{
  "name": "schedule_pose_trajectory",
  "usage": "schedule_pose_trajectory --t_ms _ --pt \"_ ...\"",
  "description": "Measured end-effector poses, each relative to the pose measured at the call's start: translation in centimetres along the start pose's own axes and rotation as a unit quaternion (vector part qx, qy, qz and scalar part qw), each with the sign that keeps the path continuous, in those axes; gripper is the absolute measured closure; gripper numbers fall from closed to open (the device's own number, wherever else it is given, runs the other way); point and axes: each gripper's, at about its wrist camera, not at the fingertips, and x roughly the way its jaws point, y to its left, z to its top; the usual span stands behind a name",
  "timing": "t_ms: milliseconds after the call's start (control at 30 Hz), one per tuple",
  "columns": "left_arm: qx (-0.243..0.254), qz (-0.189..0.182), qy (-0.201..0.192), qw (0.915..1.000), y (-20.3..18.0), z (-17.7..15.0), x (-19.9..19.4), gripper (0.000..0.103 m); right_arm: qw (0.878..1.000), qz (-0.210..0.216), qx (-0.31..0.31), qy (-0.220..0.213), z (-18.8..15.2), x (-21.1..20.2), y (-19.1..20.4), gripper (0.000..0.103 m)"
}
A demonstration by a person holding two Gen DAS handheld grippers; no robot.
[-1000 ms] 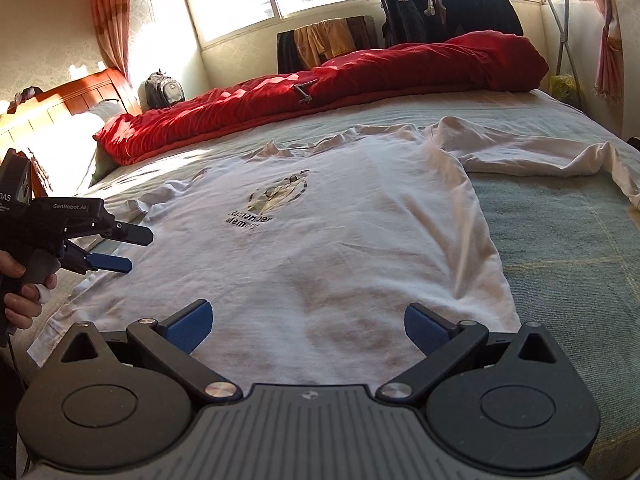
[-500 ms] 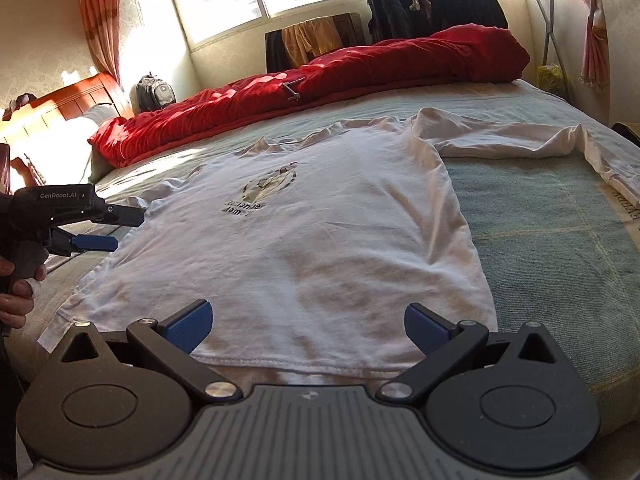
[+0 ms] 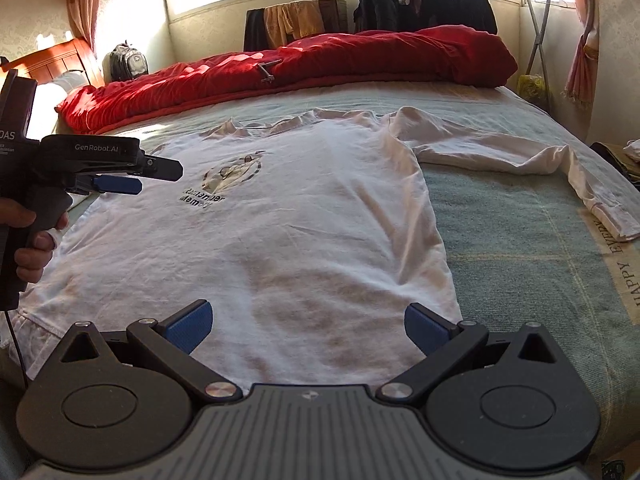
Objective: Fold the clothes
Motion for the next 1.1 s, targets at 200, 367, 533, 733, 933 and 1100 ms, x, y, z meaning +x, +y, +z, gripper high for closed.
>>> schedule_pose_trajectory --t_ms 200,367,533,733,933,1100 --pt "0.007 0.024 0.0 0.9997 2.4 0.4 1.4 0.014 1.0 0.021 -0.012 -0.014 3.5 1.9 0.9 0.0" --pt "0.009 -0.001 0.002 1.0 3.6 -0.9 2.7 0.012 1.0 0.015 -0.02 -0.014 5.7 4.7 1.6 0.0" --pt "0.035 -0.005 -0.015 0.9993 2.9 -0.5 2.4 0.012 0.999 -0.004 -0.045 -0.009 8.1 7.7 2.1 0.0" --pt "0.011 -0.02 -0.016 0.9996 4.1 0.2 2.5 0.012 0.999 0.004 -0.031 0.021 12.6 14.4 1.3 0.0" --pt "-0.003 -0.029 -0.014 0.9995 5.1 0.1 3.3 0.012 0.998 -0.041 0.011 0.05 13.8 20.3 -0.2 0.0" --pt "-0.007 -0.033 -0.017 0.9993 5.4 0.1 3.6 0.012 0.998 -0.053 -0.02 0.033 13.0 20.3 0.6 0.0"
